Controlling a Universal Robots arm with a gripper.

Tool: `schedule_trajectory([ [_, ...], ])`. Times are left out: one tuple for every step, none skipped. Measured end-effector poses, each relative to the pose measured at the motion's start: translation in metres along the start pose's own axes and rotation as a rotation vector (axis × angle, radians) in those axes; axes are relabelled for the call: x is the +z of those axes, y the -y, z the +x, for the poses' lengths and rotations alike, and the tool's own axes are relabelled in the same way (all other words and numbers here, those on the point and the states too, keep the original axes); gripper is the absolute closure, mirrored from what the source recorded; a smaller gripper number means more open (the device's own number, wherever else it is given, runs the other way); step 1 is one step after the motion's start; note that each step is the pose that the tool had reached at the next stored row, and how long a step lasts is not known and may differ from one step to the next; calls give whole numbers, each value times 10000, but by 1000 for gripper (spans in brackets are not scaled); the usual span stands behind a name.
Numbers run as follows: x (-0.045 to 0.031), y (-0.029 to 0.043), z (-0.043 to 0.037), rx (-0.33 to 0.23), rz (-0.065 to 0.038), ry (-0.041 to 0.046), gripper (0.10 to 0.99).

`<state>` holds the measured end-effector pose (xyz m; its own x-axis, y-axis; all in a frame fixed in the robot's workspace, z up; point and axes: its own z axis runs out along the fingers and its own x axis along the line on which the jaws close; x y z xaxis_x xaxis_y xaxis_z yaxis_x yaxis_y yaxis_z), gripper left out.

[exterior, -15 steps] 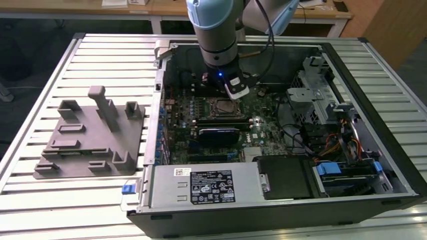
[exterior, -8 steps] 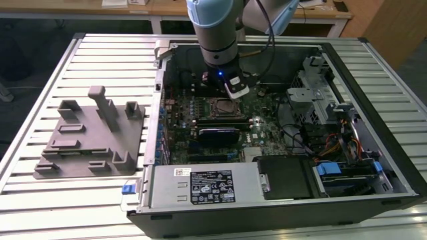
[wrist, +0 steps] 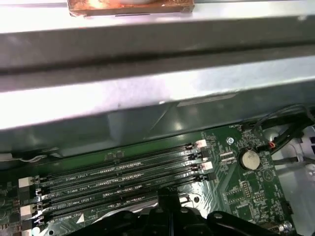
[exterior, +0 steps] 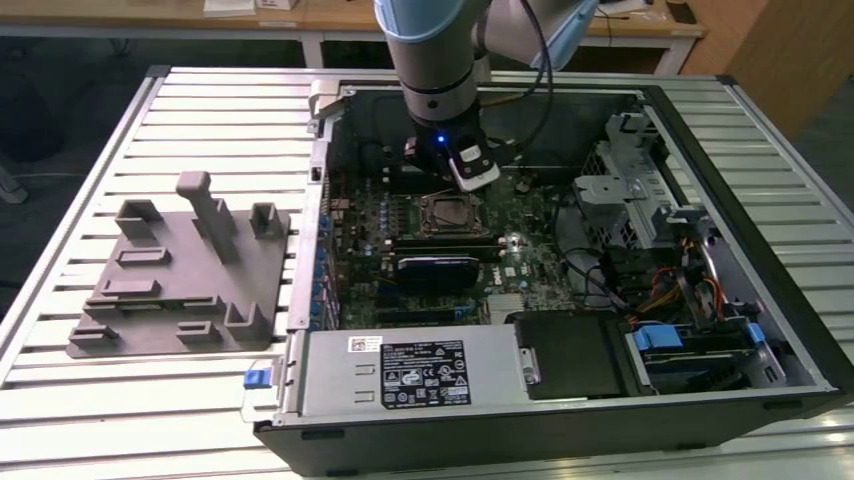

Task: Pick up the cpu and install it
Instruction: 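Install the first cpu locking lever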

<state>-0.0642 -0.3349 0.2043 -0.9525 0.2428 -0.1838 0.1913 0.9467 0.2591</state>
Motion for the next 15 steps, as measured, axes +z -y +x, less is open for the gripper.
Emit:
schedule_trajectory([
  [-5,-2,-1,16,2,4,980],
  [-6,-2,-1,32,4,10,980],
  [-6,-3,-1,50,6,15,980],
  [-7,-6,0,69,12,19,980],
  [-7,-9,3,86,15,23,980],
  [-6,-13,8,103,14,28,980],
  [-6,-18,17,120,10,31,980],
  [-4,-22,28,134,-2,30,980],
  [-1,-26,40,146,-23,29,980],
  [3,-31,52,159,-44,25,980],
  [9,-34,58,171,-59,23,980],
  [16,-36,61,182,-66,25,980],
  [24,-35,62,195,-68,26,980],
  [32,-33,64,214,-69,30,980],
  [41,-31,66,236,-67,36,980],
])
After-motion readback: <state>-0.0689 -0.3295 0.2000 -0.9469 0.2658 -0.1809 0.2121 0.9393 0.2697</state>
